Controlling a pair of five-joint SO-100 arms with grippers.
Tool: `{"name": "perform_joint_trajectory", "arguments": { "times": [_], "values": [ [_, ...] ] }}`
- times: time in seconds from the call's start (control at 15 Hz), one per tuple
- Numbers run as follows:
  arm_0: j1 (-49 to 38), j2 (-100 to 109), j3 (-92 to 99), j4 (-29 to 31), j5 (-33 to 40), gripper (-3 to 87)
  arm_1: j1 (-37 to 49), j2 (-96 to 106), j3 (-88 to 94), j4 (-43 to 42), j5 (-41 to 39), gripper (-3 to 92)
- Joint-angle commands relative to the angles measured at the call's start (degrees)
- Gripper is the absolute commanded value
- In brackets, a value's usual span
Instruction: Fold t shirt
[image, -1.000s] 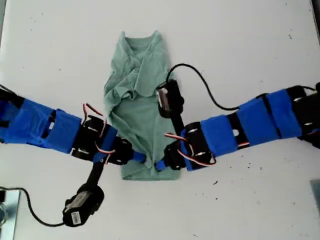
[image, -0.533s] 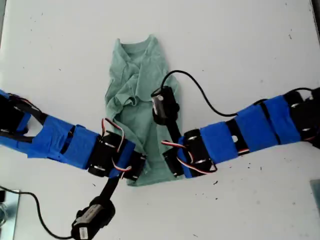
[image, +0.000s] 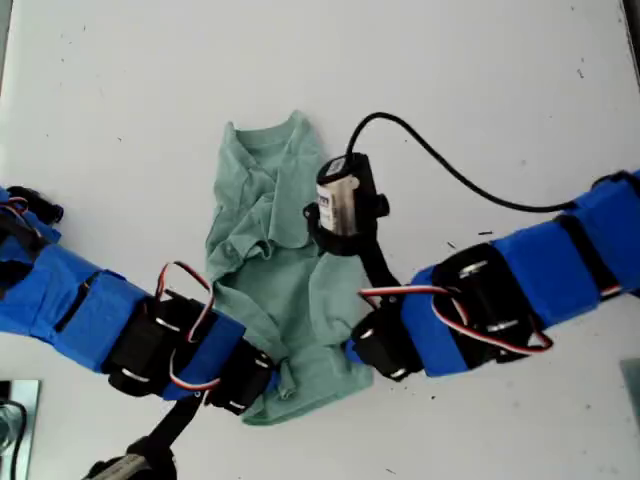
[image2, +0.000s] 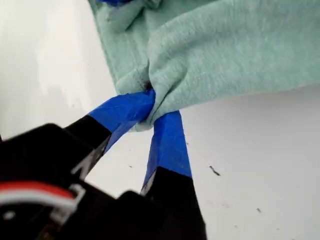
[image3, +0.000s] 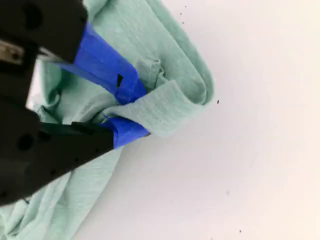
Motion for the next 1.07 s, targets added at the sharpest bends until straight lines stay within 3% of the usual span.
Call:
{"name": "perform_joint_trajectory", "arguments": {
  "times": [0.0, 0.13, 0.33, 0.4, 0.47, 0.53, 0.67, 0.87, 1.0],
  "values": [
    [-4.83, 12.13, 2.37, -0.62, 0.97, -0.2, 7.91, 5.45, -1.67, -1.14, -6.5, 1.2],
    [-13.54, 22.94, 12.66, -1.58, 2.11, -0.2, 17.58, 7.12, -1.05, -2.9, -13.36, 1.2],
    [-27.42, 39.64, 36.3, -12.04, 6.59, -0.2, 29.0, 4.66, 1.58, -9.58, -18.54, 4.6],
    [-30.23, 44.38, 41.75, -14.77, 7.47, 6.7, 31.82, 3.16, 1.41, -11.16, -19.07, 24.8],
    [-32.52, 49.39, 47.37, -18.11, 8.09, 24.1, 34.63, 2.99, 2.55, -13.62, -19.69, 29.6],
    [-35.33, 53.79, 51.24, -18.72, 7.73, 28.6, 36.83, 7.47, 9.67, -22.76, -20.04, 27.0],
    [-42.71, 65.48, 59.5, -18.11, 8.35, 26.7, 40.25, 22.5, 29.44, -48.16, -20.83, 22.2],
    [-48.16, 87.45, 71.19, -14.24, 9.58, 25.6, 43.24, 39.73, 42.63, -40.25, -19.51, 21.3],
    [-46.05, 97.82, 81.39, -14.41, 8.61, 24.8, 43.24, 57.66, 60.64, -36.39, -17.4, 18.6]
  ]
}}
